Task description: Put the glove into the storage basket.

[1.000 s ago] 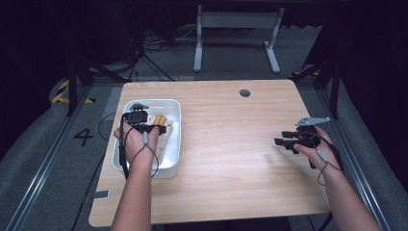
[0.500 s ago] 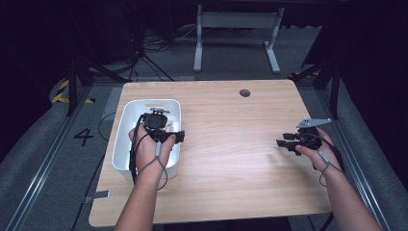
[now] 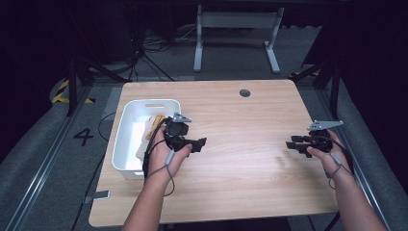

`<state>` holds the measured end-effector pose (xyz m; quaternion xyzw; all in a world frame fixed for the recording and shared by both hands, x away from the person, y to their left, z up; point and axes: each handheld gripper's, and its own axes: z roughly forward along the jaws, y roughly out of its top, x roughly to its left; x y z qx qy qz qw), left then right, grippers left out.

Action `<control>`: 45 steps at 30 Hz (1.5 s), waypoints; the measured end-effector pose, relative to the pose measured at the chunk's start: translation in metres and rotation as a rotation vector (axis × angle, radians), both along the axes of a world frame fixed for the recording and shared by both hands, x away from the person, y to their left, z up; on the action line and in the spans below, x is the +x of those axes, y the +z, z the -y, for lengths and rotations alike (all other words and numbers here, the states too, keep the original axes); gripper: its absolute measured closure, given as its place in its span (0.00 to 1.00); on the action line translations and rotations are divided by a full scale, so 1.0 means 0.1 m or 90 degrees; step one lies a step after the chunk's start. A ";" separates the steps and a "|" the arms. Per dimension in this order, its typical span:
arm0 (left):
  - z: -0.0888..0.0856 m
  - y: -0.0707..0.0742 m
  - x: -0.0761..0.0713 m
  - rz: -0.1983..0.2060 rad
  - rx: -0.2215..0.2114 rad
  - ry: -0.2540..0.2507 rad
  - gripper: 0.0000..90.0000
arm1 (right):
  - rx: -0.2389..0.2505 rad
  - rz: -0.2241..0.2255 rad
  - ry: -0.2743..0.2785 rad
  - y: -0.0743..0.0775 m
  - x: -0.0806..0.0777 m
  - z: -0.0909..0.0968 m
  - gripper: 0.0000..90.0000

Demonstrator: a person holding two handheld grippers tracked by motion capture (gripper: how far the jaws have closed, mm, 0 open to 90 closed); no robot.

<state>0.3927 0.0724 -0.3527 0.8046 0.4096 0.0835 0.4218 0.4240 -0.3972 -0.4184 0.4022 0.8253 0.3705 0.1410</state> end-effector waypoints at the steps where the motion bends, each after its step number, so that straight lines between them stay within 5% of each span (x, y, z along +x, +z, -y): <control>1: 0.03 -0.01 0.00 -0.004 -0.013 -0.010 0.29 | 0.002 0.000 0.001 0.01 0.00 0.01 0.64; 5: 0.15 -0.05 -0.02 -0.006 -0.038 -0.047 0.29 | 0.003 -0.006 -0.004 0.01 0.00 0.02 0.63; 9: 0.27 -0.10 -0.05 0.018 -0.035 -0.087 0.28 | 0.015 -0.011 -0.005 0.02 0.00 0.02 0.59; 13: 0.33 -0.21 -0.07 0.028 -0.081 -0.089 0.29 | 0.088 -0.030 -0.019 0.02 -0.01 -0.01 0.54; 15: 0.36 -0.26 -0.08 0.027 -0.094 -0.098 0.28 | 0.063 -0.026 -0.008 0.01 -0.01 -0.02 0.55; 23: 0.43 -0.45 -0.27 0.032 -0.040 -0.135 0.25 | 0.079 -0.020 0.001 0.02 -0.01 -0.01 0.54; 32: 0.45 -0.81 -0.39 0.005 -0.032 -0.162 0.25 | 0.065 -0.019 0.009 -0.01 0.00 -0.07 0.54; 38: 0.50 -0.96 -0.47 -0.008 0.000 -0.178 0.25 | 0.057 -0.017 0.020 -0.02 0.00 -0.11 0.54; 45: 0.59 -1.01 -0.52 -0.021 0.074 -0.187 0.24 | 0.051 -0.020 0.022 -0.03 0.00 -0.12 0.54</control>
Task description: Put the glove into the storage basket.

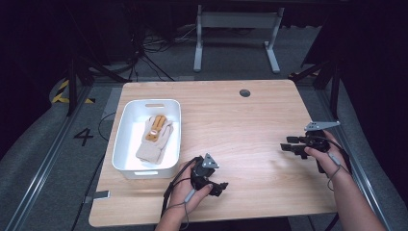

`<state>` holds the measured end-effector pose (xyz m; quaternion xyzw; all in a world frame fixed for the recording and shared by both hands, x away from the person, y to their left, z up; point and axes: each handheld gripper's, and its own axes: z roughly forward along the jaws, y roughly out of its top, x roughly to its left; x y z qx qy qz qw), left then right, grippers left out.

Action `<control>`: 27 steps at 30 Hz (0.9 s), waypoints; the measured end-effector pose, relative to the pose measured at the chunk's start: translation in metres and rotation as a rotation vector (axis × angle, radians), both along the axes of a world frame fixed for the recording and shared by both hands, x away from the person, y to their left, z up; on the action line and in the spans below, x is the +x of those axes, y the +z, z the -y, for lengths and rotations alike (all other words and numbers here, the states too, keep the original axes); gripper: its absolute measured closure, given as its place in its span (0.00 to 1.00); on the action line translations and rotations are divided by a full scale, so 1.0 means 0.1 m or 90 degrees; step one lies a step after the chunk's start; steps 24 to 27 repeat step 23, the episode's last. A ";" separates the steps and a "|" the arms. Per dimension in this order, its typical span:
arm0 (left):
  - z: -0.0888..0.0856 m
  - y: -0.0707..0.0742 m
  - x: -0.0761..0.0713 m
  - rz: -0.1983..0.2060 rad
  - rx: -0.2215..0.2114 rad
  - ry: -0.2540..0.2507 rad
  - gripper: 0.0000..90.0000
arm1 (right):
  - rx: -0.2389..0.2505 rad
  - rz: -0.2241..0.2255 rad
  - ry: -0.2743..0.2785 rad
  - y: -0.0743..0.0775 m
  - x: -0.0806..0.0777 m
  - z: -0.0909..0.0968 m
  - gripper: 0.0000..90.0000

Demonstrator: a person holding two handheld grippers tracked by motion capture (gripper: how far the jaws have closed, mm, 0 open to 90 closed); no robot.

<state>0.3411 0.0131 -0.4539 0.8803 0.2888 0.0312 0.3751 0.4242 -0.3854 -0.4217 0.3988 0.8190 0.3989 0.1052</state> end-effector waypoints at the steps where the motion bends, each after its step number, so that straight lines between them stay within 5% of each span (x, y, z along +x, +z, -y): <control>1: 0.01 0.00 0.00 -0.002 0.006 0.001 0.24 | 0.000 0.000 0.000 0.00 0.00 0.00 0.54; 9: 0.07 -0.05 -0.01 -0.019 0.068 -0.005 0.24 | -0.005 0.000 0.004 -0.01 0.00 -0.01 0.54; 27: 0.06 0.00 -0.01 -0.018 0.068 0.012 0.23 | -0.007 0.001 0.000 -0.01 -0.01 -0.01 0.54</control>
